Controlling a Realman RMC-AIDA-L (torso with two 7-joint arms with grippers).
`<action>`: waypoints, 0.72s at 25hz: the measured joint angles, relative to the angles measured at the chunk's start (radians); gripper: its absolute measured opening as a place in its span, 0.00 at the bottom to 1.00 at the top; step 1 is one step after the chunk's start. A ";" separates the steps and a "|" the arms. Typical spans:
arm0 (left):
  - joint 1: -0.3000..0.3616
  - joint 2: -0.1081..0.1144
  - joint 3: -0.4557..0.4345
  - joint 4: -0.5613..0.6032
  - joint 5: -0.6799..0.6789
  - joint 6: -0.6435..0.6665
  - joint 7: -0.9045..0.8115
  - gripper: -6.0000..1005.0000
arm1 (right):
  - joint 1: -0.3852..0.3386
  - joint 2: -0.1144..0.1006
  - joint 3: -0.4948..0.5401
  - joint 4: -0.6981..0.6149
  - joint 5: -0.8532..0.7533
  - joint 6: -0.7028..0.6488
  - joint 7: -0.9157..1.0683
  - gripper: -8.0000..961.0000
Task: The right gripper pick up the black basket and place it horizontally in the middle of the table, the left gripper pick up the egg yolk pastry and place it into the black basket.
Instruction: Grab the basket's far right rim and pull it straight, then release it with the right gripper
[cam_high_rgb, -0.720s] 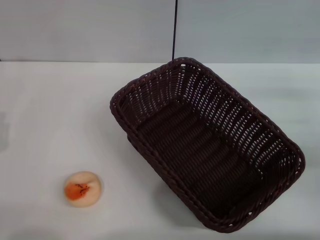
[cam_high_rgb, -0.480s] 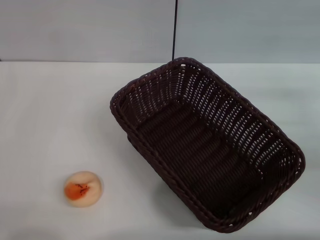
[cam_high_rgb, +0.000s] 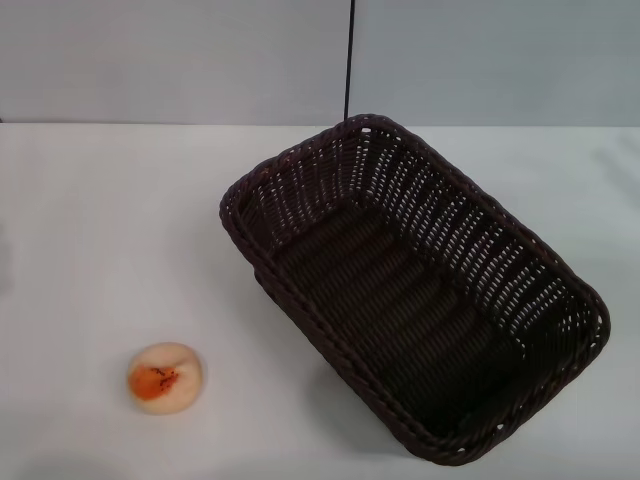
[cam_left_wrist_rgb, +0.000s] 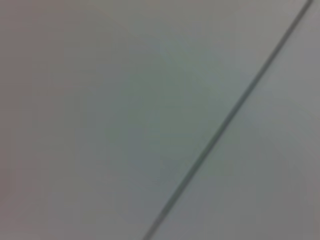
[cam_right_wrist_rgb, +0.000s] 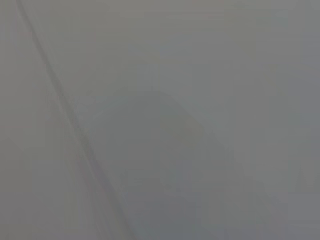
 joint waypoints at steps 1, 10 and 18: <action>-0.007 0.001 0.015 0.000 0.000 0.000 -0.003 0.54 | 0.011 -0.018 -0.001 -0.095 -0.093 -0.047 0.148 0.64; -0.062 0.002 0.090 0.001 0.002 -0.020 -0.023 0.54 | 0.124 -0.053 -0.048 -0.415 -0.414 -0.203 0.546 0.65; -0.071 0.002 0.102 -0.007 0.001 -0.025 -0.025 0.54 | 0.247 -0.079 -0.209 -0.522 -0.640 -0.260 0.741 0.69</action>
